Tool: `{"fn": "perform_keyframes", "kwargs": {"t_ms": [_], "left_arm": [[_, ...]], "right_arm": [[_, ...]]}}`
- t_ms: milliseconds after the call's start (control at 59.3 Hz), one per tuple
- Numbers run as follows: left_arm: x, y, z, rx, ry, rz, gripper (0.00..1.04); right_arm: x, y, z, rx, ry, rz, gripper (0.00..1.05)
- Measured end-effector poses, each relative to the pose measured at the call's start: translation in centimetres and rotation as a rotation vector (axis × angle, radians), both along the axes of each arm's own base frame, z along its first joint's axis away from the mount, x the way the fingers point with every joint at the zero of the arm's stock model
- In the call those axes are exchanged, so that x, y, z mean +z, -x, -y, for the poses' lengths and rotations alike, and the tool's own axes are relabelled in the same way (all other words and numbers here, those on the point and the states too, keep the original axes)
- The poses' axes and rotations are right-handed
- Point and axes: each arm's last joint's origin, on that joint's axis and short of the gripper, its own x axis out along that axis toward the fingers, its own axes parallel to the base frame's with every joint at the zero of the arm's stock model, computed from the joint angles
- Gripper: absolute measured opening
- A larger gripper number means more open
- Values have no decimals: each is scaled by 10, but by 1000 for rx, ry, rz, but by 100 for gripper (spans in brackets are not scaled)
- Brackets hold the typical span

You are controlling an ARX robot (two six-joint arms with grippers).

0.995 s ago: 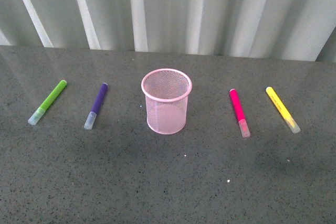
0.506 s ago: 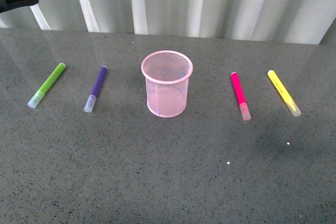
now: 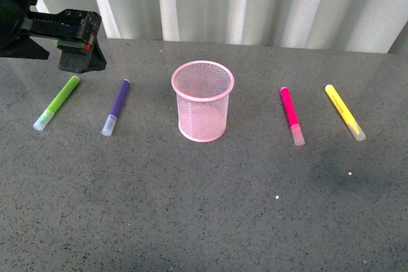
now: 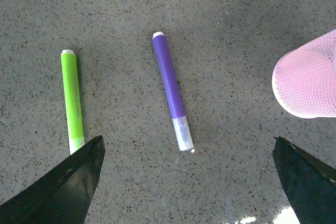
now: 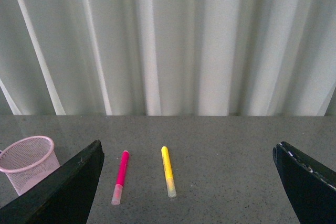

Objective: Insert purple and pink pens into pink cup

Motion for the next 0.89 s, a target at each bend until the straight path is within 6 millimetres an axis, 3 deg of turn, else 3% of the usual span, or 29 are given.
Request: {"fn": "perform_keyframes", "kwargs": {"t_ms": [422, 894], "left_arm": [[-39, -45, 24, -24, -57, -59, 98], [-67, -66, 35, -37, -77, -104, 98]], "right_arm": [[0, 0, 0, 0, 0, 0, 98], [0, 0, 0, 0, 0, 0, 98]]}}
